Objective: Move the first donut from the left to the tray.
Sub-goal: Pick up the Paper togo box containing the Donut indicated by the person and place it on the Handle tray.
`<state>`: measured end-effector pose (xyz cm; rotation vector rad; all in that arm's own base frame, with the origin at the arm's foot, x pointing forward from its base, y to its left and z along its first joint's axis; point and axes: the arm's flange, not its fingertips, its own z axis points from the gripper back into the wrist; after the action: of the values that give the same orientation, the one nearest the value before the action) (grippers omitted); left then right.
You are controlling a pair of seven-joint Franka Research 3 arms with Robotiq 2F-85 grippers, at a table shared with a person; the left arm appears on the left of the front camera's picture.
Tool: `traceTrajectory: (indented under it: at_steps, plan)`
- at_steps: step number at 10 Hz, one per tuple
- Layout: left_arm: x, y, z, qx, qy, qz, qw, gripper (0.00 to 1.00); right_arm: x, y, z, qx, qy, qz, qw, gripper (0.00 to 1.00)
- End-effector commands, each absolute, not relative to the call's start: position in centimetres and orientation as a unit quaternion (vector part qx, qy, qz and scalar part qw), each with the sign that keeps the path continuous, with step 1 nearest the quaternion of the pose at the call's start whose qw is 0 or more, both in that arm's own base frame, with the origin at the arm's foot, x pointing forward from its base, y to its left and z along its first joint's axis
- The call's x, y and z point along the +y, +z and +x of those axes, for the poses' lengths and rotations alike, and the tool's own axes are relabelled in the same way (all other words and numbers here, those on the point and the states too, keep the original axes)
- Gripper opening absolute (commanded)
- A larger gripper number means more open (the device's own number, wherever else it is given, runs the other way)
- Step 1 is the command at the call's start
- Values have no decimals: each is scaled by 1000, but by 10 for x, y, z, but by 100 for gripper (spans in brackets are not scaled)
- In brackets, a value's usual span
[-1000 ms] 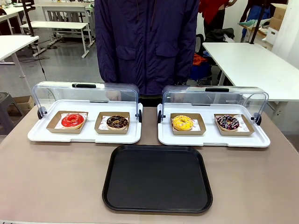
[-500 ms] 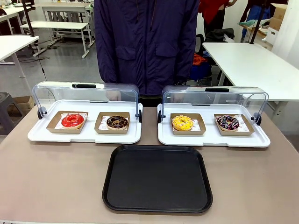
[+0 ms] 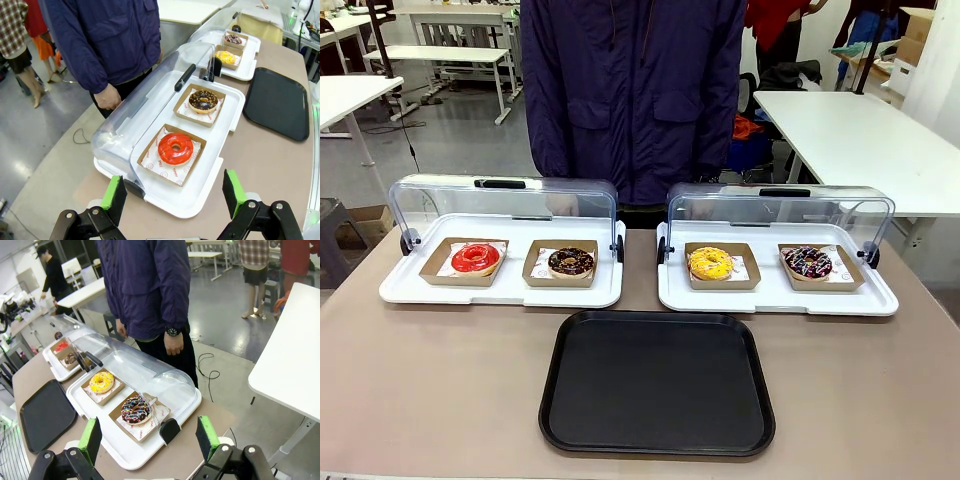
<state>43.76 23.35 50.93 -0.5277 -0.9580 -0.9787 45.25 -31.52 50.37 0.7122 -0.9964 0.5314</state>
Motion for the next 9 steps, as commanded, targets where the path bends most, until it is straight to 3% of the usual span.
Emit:
traceTrajectory:
  at_steps: [1, 9]
  plan:
    - [233, 509, 438, -438, -447, -241, 742, 100, -314, 505, 453, -463, 248, 330, 784, 100]
    - [233, 509, 438, -438, -447, -241, 742, 100, -314, 505, 453, -463, 248, 330, 784, 100]
